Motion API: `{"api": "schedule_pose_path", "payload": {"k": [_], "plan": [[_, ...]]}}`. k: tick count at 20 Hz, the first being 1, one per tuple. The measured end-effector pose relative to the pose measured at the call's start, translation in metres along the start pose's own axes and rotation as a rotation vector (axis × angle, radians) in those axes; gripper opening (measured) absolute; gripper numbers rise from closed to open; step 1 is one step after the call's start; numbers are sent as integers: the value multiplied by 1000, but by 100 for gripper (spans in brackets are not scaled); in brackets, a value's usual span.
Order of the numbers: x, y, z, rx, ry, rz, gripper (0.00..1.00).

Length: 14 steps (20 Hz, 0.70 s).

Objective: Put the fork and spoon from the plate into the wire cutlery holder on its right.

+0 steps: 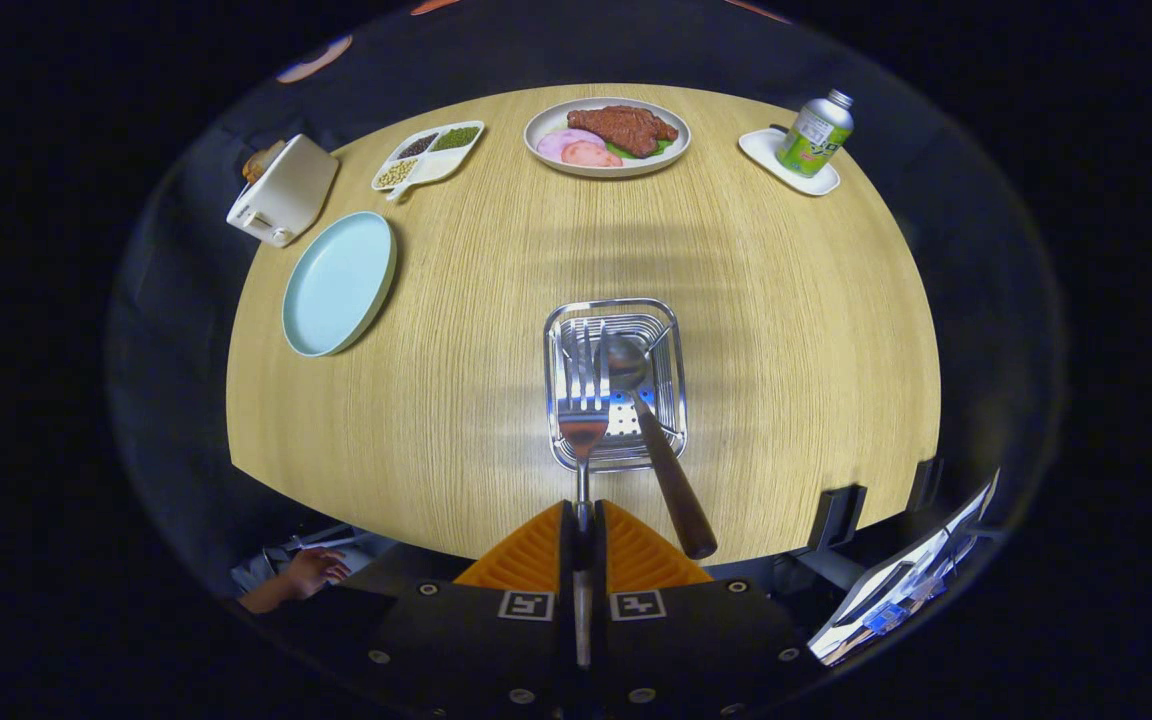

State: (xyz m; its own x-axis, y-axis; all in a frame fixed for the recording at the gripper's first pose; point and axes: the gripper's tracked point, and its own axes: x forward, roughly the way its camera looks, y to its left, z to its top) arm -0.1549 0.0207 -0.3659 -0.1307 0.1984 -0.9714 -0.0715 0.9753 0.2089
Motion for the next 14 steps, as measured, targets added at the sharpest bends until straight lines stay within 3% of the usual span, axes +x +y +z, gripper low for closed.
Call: {"api": "schedule_pose_path", "payload": {"k": [8,14], "plan": [[-12,0,18,45,-64,53,11],[-45,0,59,87,-257,115,12]]}}
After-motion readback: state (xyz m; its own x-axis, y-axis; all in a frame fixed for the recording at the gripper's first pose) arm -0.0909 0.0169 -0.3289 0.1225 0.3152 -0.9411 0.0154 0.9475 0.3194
